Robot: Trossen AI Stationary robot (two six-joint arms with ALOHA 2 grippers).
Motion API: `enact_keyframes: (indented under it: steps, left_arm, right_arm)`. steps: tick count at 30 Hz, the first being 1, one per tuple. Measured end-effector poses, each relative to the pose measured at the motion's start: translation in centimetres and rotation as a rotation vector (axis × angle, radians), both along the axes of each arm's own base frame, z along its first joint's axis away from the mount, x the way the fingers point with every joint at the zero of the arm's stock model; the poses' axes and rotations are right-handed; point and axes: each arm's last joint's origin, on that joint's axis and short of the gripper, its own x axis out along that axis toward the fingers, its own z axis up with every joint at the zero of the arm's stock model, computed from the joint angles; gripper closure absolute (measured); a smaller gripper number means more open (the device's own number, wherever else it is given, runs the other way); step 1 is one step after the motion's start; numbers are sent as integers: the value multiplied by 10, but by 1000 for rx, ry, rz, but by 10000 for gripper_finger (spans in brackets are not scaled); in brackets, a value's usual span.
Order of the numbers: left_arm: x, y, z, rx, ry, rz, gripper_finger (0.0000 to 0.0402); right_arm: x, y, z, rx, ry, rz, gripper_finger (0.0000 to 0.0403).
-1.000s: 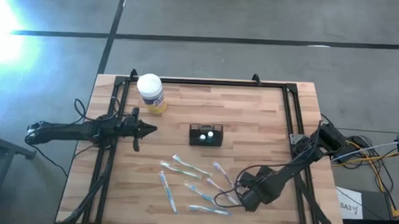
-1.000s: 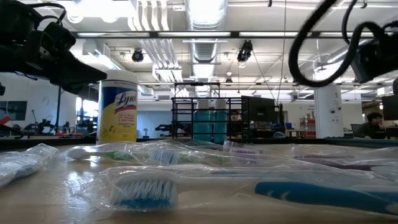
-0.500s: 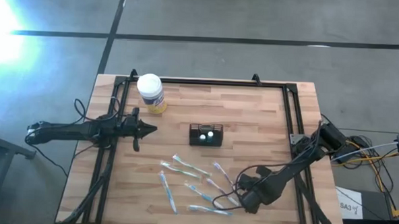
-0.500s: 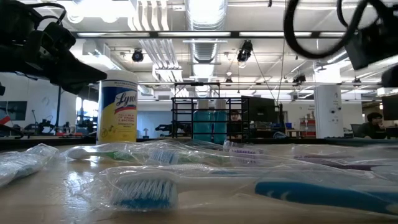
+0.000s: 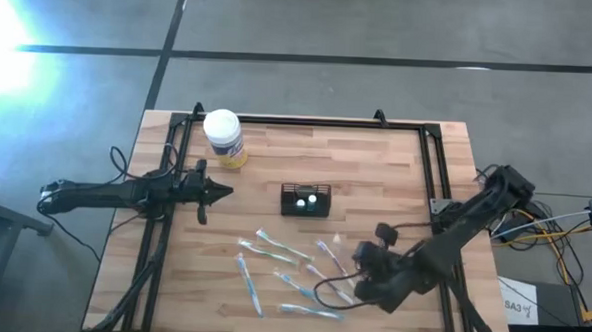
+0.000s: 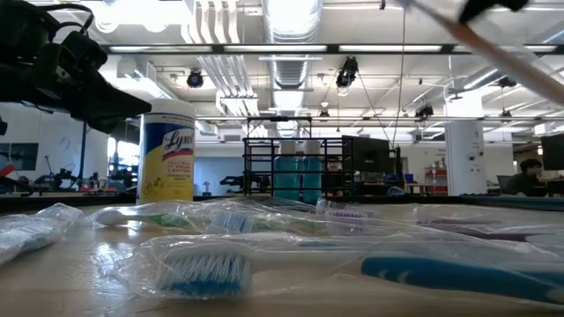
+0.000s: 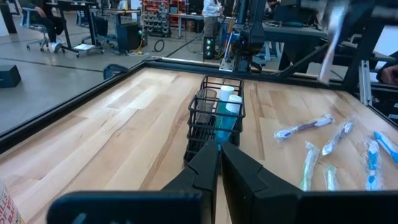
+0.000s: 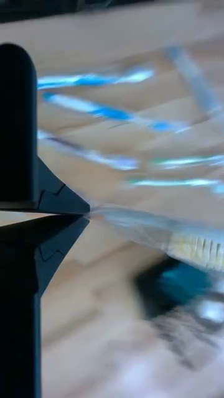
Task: Pick & Place toothbrushing station
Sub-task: Put the orange toothbrush into the wire organizer
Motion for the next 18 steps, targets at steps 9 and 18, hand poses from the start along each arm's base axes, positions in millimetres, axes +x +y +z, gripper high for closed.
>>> enact_keyframes:
  steps: [9,18]
  left_arm:
    - [0,0,0,8,1,-1,378]
    - [0,0,0,11,0,-2,378]
  right_arm:
    - [-30,-20,59,-156,-299,197,395]
    - [-71,-59,64,-287,-482,350,395]
